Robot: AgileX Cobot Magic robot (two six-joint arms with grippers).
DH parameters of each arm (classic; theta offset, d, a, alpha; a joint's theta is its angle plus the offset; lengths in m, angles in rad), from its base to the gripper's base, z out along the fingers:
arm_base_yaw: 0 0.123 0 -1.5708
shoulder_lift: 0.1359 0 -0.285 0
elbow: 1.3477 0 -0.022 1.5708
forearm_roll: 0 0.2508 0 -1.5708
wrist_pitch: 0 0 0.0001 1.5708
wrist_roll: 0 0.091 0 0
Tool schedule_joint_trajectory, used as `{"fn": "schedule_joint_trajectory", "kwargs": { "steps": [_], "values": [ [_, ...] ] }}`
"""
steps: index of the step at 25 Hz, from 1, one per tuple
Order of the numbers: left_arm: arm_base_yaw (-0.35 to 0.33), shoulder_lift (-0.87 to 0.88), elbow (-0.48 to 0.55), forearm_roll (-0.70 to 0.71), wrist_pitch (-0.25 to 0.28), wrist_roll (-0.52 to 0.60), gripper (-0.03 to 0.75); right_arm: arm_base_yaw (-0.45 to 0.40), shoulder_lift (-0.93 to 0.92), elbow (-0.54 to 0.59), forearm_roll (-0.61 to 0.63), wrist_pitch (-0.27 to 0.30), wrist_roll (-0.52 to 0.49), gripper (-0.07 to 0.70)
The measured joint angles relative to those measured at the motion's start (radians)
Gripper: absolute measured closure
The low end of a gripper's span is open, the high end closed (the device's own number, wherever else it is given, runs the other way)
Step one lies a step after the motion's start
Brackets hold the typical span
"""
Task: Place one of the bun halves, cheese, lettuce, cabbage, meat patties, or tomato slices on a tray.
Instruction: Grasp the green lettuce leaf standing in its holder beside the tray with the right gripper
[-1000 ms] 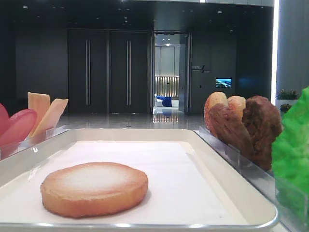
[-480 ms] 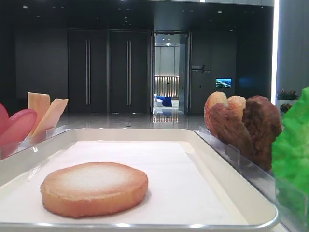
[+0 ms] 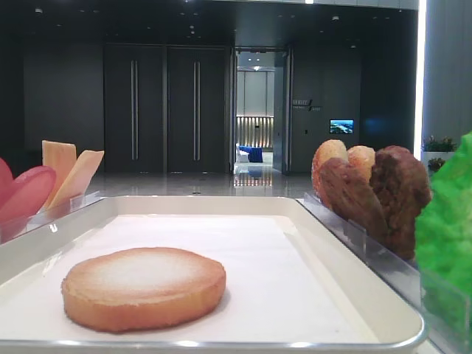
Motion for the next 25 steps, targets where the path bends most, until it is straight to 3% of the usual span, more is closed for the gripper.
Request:
{"fn": "schedule_joint_trajectory", "kwargs": {
  "steps": [10,18,25],
  "values": [
    [0.0,0.0,0.0,0.0,0.0,0.0,0.557,0.039,0.136,0.0,0.0,0.0,-0.012,0.397],
    [0.0,0.0,0.0,0.0,0.0,0.0,0.557,0.275,0.145,0.0,-0.002,0.0,0.145,0.397],
    [0.0,0.0,0.0,0.0,0.0,0.0,0.557,0.491,0.145,0.0,-0.077,0.0,0.29,0.387]
  ]
}}
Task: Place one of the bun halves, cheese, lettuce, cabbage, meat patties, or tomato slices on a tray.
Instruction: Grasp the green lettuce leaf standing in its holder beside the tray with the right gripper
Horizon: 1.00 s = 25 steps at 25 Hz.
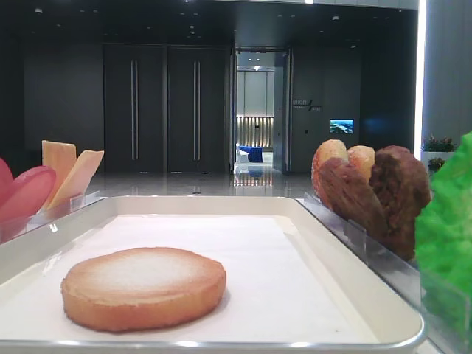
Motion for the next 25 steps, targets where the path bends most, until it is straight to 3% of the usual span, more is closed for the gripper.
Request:
{"fn": "schedule_joint_trajectory", "kwargs": {
  "steps": [6,13,20,25],
  "values": [
    [0.0,0.0,0.0,0.0,0.0,0.0,0.557,0.081,0.0,0.0,-0.027,0.0,0.039,0.362],
    [0.0,0.0,0.0,0.0,0.0,0.0,0.557,0.087,0.0,0.0,-0.049,0.0,0.054,0.291],
    [0.0,0.0,0.0,0.0,0.0,0.0,0.557,0.087,0.004,0.0,-0.049,0.0,0.054,0.152],
    [0.0,0.0,0.0,0.0,0.0,0.0,0.557,0.087,0.06,0.0,-0.009,0.0,0.058,0.125]
  ]
}}
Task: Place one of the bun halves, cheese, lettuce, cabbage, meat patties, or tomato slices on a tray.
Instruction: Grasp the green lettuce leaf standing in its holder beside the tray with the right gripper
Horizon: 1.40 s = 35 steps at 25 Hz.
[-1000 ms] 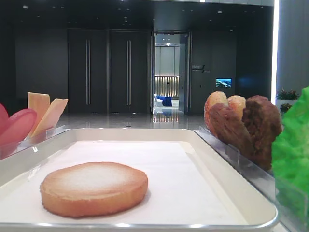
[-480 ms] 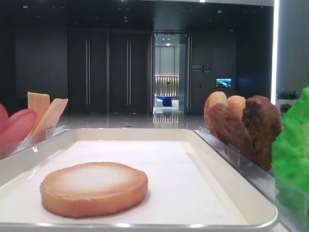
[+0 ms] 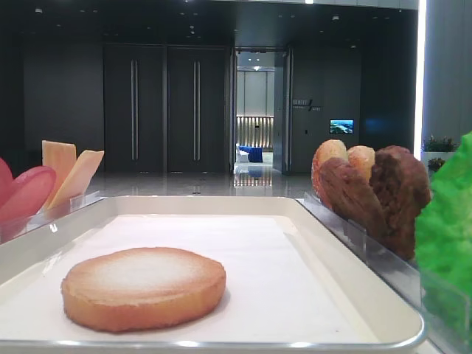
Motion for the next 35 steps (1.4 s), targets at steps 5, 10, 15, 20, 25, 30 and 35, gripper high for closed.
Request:
{"fn": "schedule_joint_trajectory", "kwargs": {
  "steps": [5,10,15,20,25,30,35],
  "values": [
    [0.0,0.0,0.0,0.0,0.0,0.0,0.557,0.0,0.087,0.0,0.009,-0.001,0.016,0.124],
    [0.0,0.0,0.0,0.0,0.0,0.0,0.557,0.0,0.109,0.0,0.009,-0.038,0.042,0.124],
    [0.0,0.0,0.0,0.0,0.0,0.0,0.557,0.0,0.124,0.0,0.009,-0.051,0.076,0.124],
    [0.0,0.0,0.0,0.0,0.0,0.0,0.557,0.0,0.205,0.0,0.009,-0.081,0.082,0.124],
    [0.0,0.0,0.0,0.0,0.0,0.0,0.557,0.0,0.266,0.0,0.01,-0.13,0.082,0.124],
    [0.0,0.0,0.0,0.0,0.0,0.0,0.557,0.0,0.303,0.0,0.01,-0.136,0.074,0.125],
    [0.0,0.0,0.0,0.0,0.0,0.0,0.557,0.0,0.309,0.001,0.013,-0.137,0.07,0.136]
  ]
}}
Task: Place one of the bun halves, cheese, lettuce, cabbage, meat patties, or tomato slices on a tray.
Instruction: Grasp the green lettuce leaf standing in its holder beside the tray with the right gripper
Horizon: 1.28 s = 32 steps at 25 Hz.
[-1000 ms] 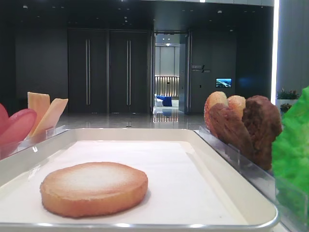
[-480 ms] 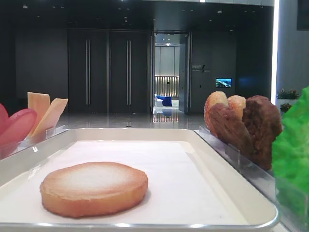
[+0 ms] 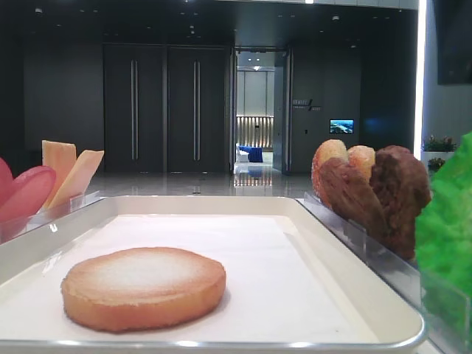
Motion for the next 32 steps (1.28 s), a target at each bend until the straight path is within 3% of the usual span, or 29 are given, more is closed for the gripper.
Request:
{"fn": "schedule_joint_trajectory", "kwargs": {
  "steps": [8,18,27,32],
  "values": [
    [0.0,0.0,0.0,0.0,0.0,0.0,0.557,0.0,0.0,0.07,0.022,-0.026,-0.01,0.164],
    [0.0,0.0,0.0,0.0,0.0,0.0,0.557,0.0,0.0,0.077,0.023,-0.07,-0.014,0.171],
    [0.0,0.0,0.0,0.0,0.0,0.0,0.557,0.0,0.0,0.077,0.017,-0.082,-0.015,0.259],
    [0.0,0.0,0.0,0.0,0.0,0.0,0.557,0.0,0.0,0.077,0.016,-0.082,-0.015,0.373]
  ]
}}
